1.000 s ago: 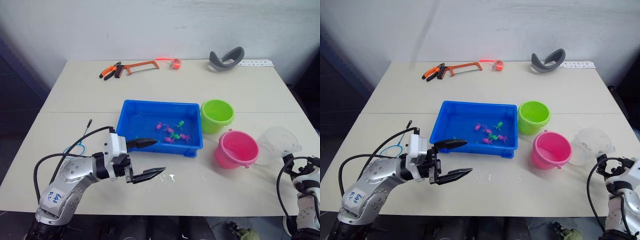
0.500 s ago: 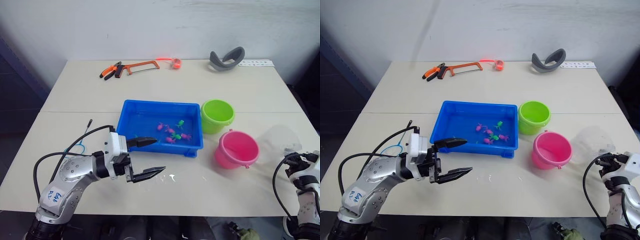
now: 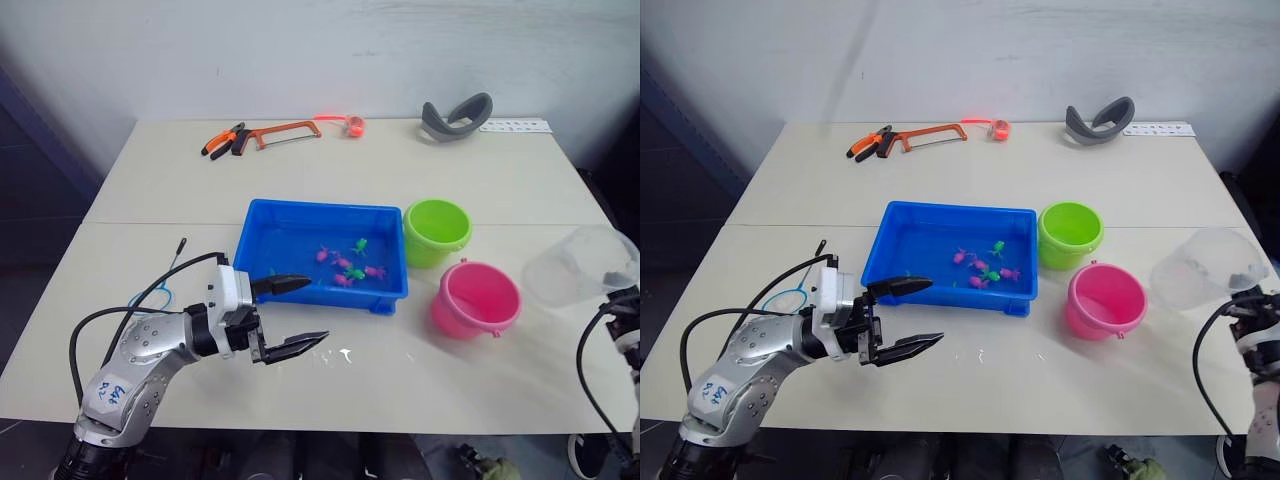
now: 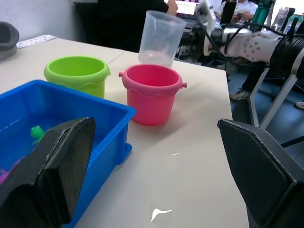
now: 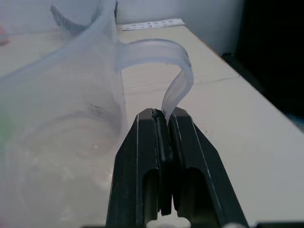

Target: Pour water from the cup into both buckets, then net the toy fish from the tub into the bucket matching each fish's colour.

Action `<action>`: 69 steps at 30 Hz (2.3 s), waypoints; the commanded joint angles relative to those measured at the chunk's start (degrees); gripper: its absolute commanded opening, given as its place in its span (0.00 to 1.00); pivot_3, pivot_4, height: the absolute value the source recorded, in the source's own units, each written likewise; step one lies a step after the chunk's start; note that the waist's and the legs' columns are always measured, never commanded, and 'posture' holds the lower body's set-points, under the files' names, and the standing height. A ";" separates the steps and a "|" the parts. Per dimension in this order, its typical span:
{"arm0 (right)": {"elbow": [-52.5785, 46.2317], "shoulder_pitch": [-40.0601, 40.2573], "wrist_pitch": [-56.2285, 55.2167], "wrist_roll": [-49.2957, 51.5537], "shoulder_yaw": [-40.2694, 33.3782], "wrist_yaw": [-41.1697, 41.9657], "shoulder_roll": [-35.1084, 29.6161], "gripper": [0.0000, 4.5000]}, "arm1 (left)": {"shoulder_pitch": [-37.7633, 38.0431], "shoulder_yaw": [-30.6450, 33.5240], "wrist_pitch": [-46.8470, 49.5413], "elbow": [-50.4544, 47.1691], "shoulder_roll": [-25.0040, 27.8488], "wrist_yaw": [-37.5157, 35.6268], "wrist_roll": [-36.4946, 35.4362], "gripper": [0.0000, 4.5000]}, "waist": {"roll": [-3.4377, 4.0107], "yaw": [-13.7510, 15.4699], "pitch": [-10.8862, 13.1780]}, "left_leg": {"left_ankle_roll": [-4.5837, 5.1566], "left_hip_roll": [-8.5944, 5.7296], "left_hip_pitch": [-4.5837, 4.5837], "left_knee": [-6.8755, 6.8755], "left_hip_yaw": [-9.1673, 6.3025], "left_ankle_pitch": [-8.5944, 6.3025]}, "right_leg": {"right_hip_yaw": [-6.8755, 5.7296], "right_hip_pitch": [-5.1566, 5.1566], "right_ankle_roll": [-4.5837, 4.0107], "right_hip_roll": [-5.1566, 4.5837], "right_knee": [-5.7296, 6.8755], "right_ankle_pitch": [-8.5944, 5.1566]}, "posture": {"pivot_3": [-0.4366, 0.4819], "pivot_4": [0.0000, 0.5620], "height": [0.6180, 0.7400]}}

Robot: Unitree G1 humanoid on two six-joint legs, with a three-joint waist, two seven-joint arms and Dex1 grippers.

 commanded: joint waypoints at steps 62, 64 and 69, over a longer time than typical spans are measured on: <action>-10.57 8.57 -37.75 -54.01 5.16 -15.80 -14.34 0.02 | -12.98 -4.37 1.79 6.79 -6.04 -5.94 -1.16 1.00 | -0.13 0.10 0.10 | -0.23 0.07 -0.05 0.02 -0.07 0.23 | 0.14 0.01 0.07 0.67 -0.07 0.03 | 0.48 0.27 1.00; -9.84 8.62 -37.80 -53.07 5.23 -15.74 -14.07 0.02 | -12.92 -4.35 1.80 6.74 -6.01 -5.91 -1.16 1.00 | -0.13 0.06 0.10 | -0.23 0.07 -0.04 0.02 -0.07 0.24 | 0.14 0.01 0.07 0.67 -0.06 0.03 | 0.48 0.27 1.00; -7.81 7.84 -33.18 -43.11 4.74 -12.81 -11.13 0.02 | -12.56 -4.04 1.87 6.67 -5.86 -5.75 -1.28 1.00 | -0.16 0.12 0.12 | -0.23 0.08 -0.04 0.02 -0.09 0.25 | 0.13 0.02 0.07 0.67 -0.06 0.03 | 0.48 0.27 1.00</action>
